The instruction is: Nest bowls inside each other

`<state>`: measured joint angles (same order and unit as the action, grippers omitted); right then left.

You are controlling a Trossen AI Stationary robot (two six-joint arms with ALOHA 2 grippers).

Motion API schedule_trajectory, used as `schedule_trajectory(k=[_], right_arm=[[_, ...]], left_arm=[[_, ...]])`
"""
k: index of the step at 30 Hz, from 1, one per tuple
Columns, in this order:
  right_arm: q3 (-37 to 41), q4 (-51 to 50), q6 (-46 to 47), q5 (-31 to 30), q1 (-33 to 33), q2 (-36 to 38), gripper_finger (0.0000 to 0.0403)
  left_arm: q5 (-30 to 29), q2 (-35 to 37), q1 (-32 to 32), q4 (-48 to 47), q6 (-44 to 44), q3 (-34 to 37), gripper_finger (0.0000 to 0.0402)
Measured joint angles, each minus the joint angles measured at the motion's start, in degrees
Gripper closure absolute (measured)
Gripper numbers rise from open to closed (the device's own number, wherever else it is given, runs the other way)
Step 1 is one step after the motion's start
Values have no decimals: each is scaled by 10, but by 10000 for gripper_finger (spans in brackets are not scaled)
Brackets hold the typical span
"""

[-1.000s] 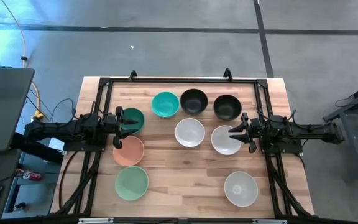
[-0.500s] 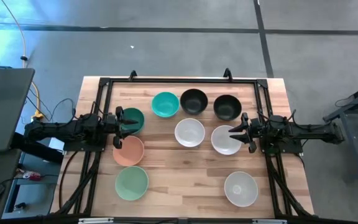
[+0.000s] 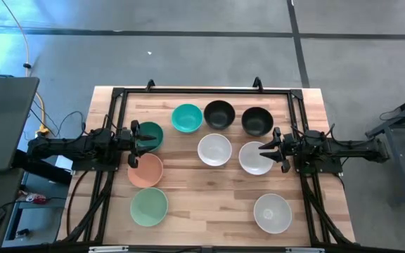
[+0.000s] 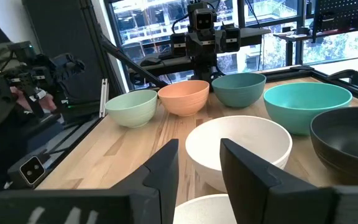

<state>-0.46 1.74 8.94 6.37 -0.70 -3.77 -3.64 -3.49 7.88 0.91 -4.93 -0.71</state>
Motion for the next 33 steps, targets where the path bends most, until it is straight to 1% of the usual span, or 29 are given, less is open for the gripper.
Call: schedule_trajectory(k=[8, 13, 15, 22, 27, 33], right_arm=[[0, 0, 0, 0, 0, 0, 292], [0, 0, 0, 0, 0, 0, 292], [0, 0, 0, 0, 0, 0, 292], [0, 0, 0, 0, 0, 0, 292], [0, 0, 0, 0, 0, 0, 292], [0, 0, 0, 0, 0, 0, 292]], left_arm=[[0, 0, 0, 5, 0, 0, 236], [0, 0, -1, 16, -54, 0, 236], [0, 0, -1, 19, -58, 0, 236], [1, 0, -1, 34, -10, 0, 236], [22, 0, -1, 65, -9, 0, 236], [39, 0, -1, 63, 10, 0, 236]])
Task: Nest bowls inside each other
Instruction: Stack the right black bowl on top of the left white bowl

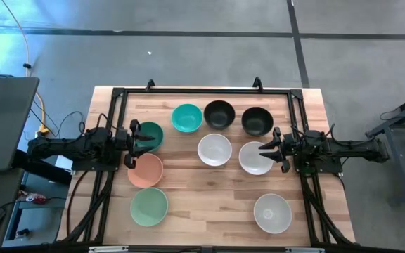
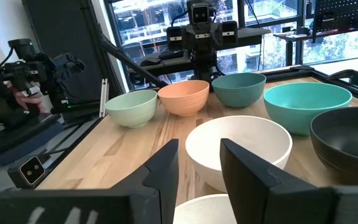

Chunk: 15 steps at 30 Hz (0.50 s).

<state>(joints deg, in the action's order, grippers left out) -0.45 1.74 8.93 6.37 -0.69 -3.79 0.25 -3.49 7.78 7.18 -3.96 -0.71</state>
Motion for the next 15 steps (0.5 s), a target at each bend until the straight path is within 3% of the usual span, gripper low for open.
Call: schedule_trajectory(k=[15], right_arm=[[0, 1, 30, 2, 0, 0, 292]], left_arm=[[-10, 0, 0, 0, 16, 0, 236]])
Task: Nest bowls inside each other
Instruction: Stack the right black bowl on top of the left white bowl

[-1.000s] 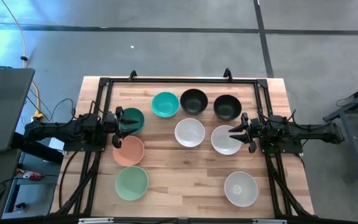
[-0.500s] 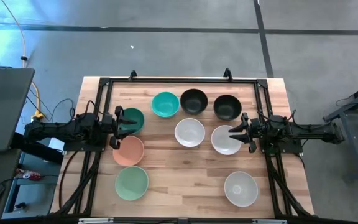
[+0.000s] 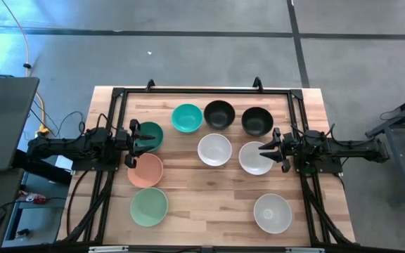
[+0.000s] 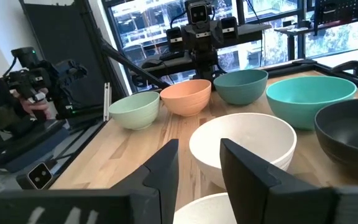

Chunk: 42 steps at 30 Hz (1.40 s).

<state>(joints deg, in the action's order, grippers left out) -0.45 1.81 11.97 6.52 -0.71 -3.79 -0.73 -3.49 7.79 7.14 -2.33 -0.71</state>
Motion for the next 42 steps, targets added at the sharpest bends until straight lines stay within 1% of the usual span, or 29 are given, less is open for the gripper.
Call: schedule_trajectory(k=[10, 13, 16, 19, 21, 23, 25, 29, 33, 38, 42], right_arm=[[0, 0, -2, 0, 0, 0, 292], [0, 4, 25, -2, 0, 0, 292], [0, 42, 50, -3, 0, 0, 292], [0, 113, 58, -3, 0, 0, 292], [-2, 139, 52, -3, 0, 0, 292], [-8, 134, 52, -4, 0, 0, 292], [-16, 136, 77, -15, 0, 0, 292], [-21, 147, 141, -50, 0, 0, 292], [-24, 202, 174, -53, 0, 0, 292], [-24, 279, 196, -53, 0, 0, 292], [-24, 331, 212, -68, 0, 0, 292]], left_arm=[[-1, 0, 0, 0, 0, 0, 236], [-13, 0, 0, 0, -22, 0, 236], [-14, 0, 0, 15, -39, 0, 236], [8, 0, 0, 71, -41, 0, 236], [15, 0, -1, 112, -47, 0, 236], [14, 0, 0, 146, -68, 0, 236], [4, 0, 0, 160, -101, 0, 236], [-4, -3, -1, 154, -194, 0, 236], [-4, -24, -1, 153, -264, -3, 236], [-4, -61, -1, 155, -281, -30, 236], [-4, -88, -1, 186, -282, -60, 236]])
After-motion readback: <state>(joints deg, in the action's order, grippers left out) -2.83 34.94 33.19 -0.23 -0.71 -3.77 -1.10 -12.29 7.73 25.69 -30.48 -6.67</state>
